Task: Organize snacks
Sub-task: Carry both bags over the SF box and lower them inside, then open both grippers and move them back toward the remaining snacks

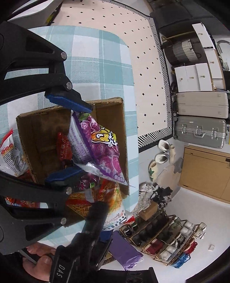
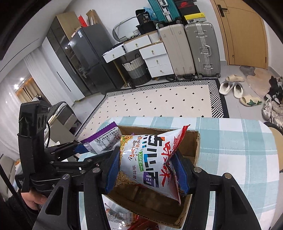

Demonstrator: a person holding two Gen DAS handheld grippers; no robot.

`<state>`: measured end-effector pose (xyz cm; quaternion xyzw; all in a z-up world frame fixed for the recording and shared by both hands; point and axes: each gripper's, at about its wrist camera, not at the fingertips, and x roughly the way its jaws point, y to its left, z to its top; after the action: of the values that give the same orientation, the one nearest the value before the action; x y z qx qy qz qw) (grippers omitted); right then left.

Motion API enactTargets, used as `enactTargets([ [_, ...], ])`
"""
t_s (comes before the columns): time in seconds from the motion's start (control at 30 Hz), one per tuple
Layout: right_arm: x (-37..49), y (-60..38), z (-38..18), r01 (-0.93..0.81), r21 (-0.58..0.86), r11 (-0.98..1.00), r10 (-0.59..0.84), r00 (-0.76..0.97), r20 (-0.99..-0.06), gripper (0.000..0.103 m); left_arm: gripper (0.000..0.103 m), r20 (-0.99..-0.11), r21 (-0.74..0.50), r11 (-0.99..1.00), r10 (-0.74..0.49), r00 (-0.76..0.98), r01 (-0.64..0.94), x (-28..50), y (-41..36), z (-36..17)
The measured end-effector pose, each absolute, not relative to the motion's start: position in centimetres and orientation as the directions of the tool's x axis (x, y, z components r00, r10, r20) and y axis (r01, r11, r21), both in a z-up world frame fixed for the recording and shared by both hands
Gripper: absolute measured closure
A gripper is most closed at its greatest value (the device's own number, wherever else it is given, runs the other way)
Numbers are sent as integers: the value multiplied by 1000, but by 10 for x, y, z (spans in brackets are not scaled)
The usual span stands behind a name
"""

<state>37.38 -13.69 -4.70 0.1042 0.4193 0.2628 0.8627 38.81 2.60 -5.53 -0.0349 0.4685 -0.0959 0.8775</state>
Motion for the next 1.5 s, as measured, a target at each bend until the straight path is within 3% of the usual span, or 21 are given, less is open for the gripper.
enactTargets([
  [0.23,380,-134,-47,-389,369,844,532,521,-667,38,44,-832,-162,977,-211,514,138,396,24,-69],
  [0.33,374,-134,-40,-400,367,840,538,528,-657,35,29,-831,-143,981,-190,523,128,391,25,-64],
  [0.6,331,-158,-7,-396,387,832,554,583,-594,31,24,-805,-145,981,-191,561,126,349,33,-39],
  [1.1,224,-188,42,-427,332,841,541,678,-498,24,20,-628,-10,993,-99,772,120,215,14,34],
  [1.2,199,-192,50,-435,329,838,545,695,-469,17,17,-597,-3,994,-89,797,108,192,12,43],
  [1.37,153,-197,59,-457,292,840,542,730,-417,9,2,-561,-23,995,-90,823,93,149,15,51],
  [1.5,119,-200,56,-478,275,834,550,749,-368,4,1,-489,-36,996,-89,868,82,106,19,61],
])
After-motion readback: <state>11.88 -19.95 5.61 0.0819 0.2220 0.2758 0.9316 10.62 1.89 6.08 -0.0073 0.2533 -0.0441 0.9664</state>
